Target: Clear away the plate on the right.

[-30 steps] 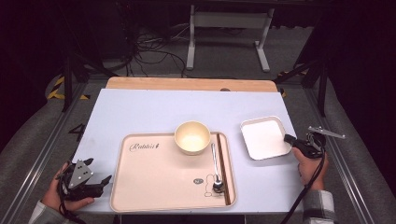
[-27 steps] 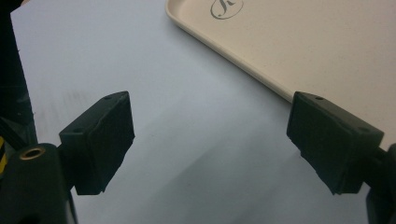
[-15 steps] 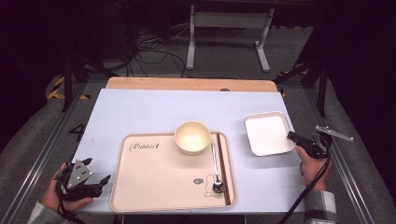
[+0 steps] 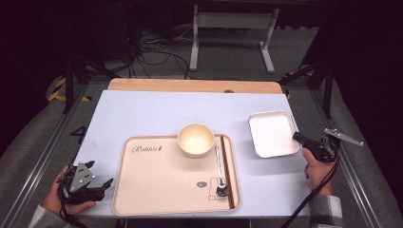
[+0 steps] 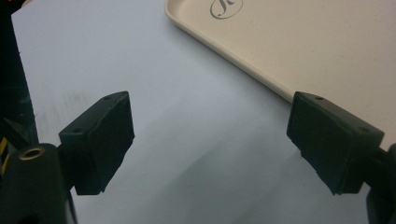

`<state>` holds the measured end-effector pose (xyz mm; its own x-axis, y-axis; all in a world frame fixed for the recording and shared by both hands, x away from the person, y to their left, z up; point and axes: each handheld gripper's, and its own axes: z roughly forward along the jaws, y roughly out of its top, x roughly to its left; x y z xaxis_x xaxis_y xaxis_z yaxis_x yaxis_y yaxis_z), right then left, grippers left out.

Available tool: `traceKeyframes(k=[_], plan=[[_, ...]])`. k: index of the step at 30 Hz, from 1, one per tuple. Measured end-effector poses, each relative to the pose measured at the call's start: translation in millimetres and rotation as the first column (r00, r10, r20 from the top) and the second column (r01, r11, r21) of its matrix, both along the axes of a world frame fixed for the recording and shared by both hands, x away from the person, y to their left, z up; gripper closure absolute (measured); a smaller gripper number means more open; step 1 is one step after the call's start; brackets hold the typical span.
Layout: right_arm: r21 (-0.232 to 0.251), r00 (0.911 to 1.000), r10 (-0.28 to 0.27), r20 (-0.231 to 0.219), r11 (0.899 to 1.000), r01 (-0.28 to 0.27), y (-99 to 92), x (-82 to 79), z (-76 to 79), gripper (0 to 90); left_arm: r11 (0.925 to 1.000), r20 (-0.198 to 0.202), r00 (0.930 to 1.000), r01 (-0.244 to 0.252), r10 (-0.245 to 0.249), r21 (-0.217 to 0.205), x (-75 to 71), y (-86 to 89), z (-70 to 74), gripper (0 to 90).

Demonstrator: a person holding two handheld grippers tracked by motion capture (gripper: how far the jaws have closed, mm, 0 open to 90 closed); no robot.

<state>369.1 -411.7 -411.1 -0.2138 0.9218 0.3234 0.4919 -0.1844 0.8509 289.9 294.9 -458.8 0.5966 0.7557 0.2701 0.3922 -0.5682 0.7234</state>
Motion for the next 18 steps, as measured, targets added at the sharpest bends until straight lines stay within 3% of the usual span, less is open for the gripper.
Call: traceKeyframes(k=[10, 18], plan=[[0.01, 0.9996, -0.002, 0.029, 1.0, 0.002, 2.1, -3.7, 6.2, 89.2, 1.0, 0.0, 1.0, 0.003, -0.003, 0.004, -0.1, 0.9, -0.2, 15.7], [0.022, 0.9969, 0.04, 0.067, 0.999, -0.041, 14.7, -6.8, 15.7, 89.2, 1.0, 0.004, 1.0, 0.003, -0.003, 0.001, -1.3, 0.8, 0.4, 15.7]])
